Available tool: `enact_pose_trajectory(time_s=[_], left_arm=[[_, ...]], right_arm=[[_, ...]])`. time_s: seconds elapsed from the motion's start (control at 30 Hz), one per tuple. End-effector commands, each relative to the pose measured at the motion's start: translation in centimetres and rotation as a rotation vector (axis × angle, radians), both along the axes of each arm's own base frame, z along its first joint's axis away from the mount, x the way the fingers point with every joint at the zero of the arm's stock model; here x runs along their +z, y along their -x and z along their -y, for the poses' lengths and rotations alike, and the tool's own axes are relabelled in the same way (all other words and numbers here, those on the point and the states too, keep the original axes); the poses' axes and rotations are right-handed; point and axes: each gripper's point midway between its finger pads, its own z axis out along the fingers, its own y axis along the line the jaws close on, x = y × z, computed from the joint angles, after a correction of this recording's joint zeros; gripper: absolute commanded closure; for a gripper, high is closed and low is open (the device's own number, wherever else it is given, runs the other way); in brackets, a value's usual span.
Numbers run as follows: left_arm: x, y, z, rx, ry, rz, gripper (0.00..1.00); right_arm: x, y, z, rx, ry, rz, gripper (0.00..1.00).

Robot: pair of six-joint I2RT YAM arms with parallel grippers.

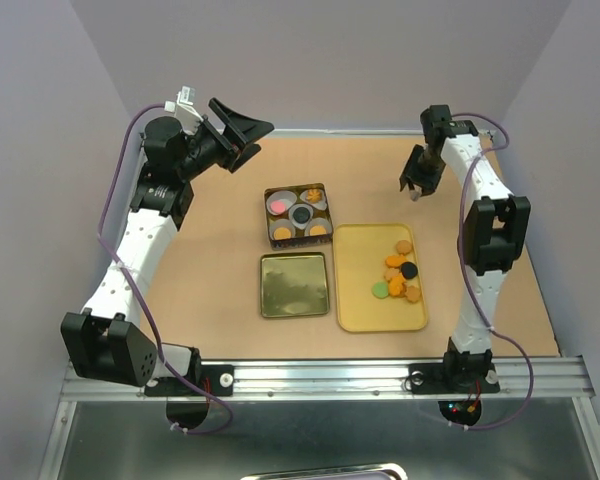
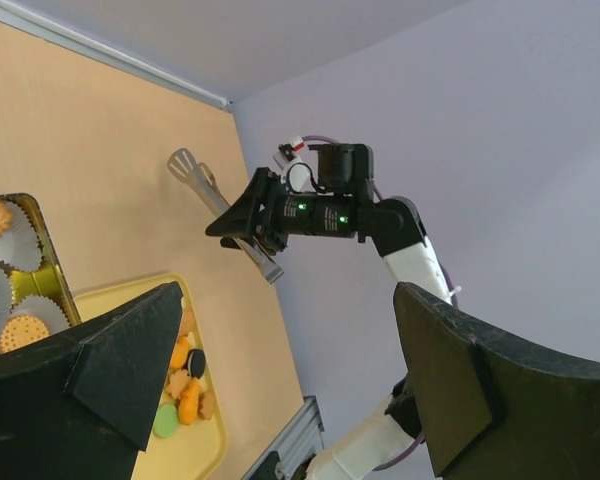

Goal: Pack the cookies

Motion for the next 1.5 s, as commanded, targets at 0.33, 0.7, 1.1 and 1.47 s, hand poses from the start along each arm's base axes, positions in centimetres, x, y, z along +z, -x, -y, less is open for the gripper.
enact_pose_trajectory(time_s=[0.33, 0.7, 1.1, 1.47], left_arm=[[2.5, 0.3, -0.2, -0.005, -0.008, 0.095, 0.01], [2.4, 0.0, -0.1, -0.011, -0.01, 0.093, 0.01], [2.4, -0.1, 0.0, -0.013, -0.012, 0.093, 0.01], [2.7, -0.1, 0.0, -0.013, -0.013, 0.096, 0.01]], right_arm=[[-5.7, -3.5, 1.4, -0.046, 0.024, -0.039, 0.49], [-9.4, -4.0, -0.3, -0.04, -0.068, -0.081, 0.46], [-11.1, -5.0, -2.0, -0.047, -0.164, -0.084, 0.4], [-11.2, -7.0, -3.8, -0.061, -0.272, -0.063, 0.36]])
